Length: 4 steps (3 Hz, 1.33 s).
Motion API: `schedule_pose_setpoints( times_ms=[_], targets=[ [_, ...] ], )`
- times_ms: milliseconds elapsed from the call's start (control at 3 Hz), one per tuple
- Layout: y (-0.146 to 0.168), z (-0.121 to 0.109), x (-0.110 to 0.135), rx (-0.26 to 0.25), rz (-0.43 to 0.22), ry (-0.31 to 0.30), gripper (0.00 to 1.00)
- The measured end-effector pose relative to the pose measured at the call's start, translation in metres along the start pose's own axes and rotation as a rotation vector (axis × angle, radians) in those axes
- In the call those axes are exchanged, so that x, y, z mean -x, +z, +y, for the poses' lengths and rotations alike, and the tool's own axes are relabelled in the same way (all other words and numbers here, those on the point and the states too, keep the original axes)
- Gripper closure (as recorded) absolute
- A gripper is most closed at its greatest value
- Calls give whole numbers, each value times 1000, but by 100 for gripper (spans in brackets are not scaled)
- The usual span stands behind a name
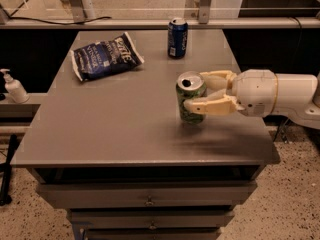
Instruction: Move green can near pepsi can
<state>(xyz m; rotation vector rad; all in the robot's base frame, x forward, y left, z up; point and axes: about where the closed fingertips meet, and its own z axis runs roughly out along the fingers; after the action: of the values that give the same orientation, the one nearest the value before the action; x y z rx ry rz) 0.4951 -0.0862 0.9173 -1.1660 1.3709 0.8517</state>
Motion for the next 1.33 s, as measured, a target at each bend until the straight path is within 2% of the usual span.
schedule_pose_setpoints(
  times_ms=[333,667,1000,1333],
  targets=[
    [-1,-42,16,-87,0,-87,100],
    [-8,-96,36,-188,-15,-160,100],
    [-10,-151,46,-283,-68,-181,100],
    [-8,-202,41,-367,-135,-174,100]
  ],
)
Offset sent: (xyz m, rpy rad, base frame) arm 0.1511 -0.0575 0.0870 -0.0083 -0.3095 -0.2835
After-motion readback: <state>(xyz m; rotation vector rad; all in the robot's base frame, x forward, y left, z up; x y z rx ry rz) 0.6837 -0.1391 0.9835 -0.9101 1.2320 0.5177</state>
